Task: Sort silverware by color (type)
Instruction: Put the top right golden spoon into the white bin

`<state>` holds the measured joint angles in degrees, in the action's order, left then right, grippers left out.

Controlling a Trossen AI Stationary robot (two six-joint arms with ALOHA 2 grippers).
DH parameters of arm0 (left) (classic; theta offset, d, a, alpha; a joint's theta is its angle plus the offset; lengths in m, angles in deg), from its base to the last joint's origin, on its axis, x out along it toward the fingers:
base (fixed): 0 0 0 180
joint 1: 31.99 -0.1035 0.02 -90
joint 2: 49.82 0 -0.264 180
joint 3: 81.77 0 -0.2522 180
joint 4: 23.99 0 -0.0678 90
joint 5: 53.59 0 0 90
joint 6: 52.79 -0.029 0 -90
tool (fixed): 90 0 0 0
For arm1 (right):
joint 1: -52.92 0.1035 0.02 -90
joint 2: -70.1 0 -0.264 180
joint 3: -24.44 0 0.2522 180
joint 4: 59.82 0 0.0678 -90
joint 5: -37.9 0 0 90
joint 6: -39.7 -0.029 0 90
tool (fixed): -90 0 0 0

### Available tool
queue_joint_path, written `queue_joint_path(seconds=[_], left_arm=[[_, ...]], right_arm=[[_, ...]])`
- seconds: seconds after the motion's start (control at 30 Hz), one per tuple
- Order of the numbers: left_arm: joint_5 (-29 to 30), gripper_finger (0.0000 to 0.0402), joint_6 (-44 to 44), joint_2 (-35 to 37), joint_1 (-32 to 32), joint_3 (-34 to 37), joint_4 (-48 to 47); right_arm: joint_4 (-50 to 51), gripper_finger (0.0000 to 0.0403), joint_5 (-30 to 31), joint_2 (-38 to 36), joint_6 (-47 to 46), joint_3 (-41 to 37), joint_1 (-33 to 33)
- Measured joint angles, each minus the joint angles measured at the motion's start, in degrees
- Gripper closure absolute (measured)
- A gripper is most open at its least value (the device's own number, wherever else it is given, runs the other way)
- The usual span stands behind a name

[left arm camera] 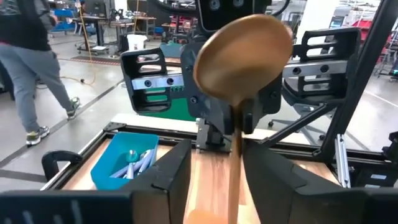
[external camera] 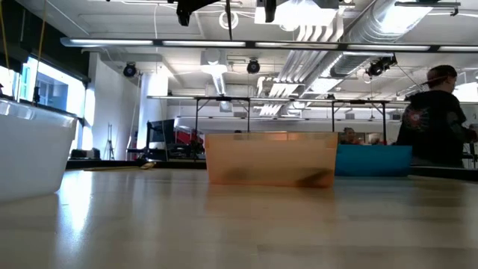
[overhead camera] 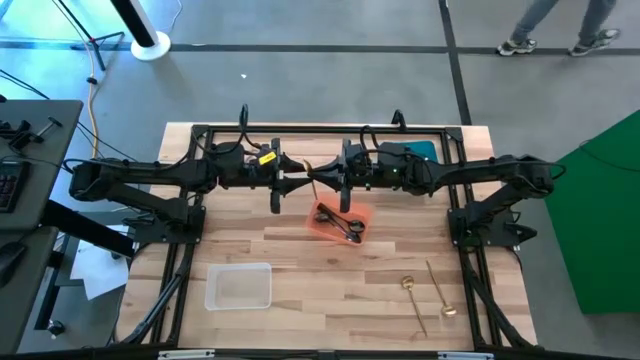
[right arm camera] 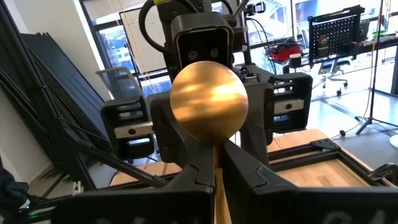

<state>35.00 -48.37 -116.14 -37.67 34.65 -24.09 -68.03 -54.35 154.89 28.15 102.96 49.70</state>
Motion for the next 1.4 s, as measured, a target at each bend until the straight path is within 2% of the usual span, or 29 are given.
queue_joint_path(seconds=[0.17,0.4,0.6,0.8,1.07,1.23,1.4], left_arm=[[0.0,0.0251,1.5,0.0,0.0,0.0,0.0],[0.0,0.0257,1.0,-0.4,0.0,0.0,1.4],[-0.1,0.0300,0.9,-1.4,0.0,0.0,4.3],[-1.0,0.0385,0.4,-1.4,0.0,0.0,3.9],[-1.2,0.0396,0.2,-1.4,-0.3,0.0,3.8],[-1.2,0.0398,-0.6,-1.3,-0.5,0.0,3.3],[-1.0,0.0399,-0.6,-1.1,-1.8,0.1,2.8]], right_arm=[[-0.2,0.0402,0.0,0.0,0.0,0.0,-0.2],[-2.4,0.0402,0.0,0.0,0.0,0.0,-0.2],[-2.3,0.0403,0.0,0.0,0.0,0.0,-0.2],[-2.2,0.0403,0.1,0.0,0.1,0.0,-0.2],[-2.2,0.0401,-0.4,0.0,0.3,0.0,-0.2],[-1.4,0.0375,-0.8,0.0,-0.7,0.0,-0.2],[0.7,0.0304,-0.9,0.0,-2.7,0.0,-0.7]])
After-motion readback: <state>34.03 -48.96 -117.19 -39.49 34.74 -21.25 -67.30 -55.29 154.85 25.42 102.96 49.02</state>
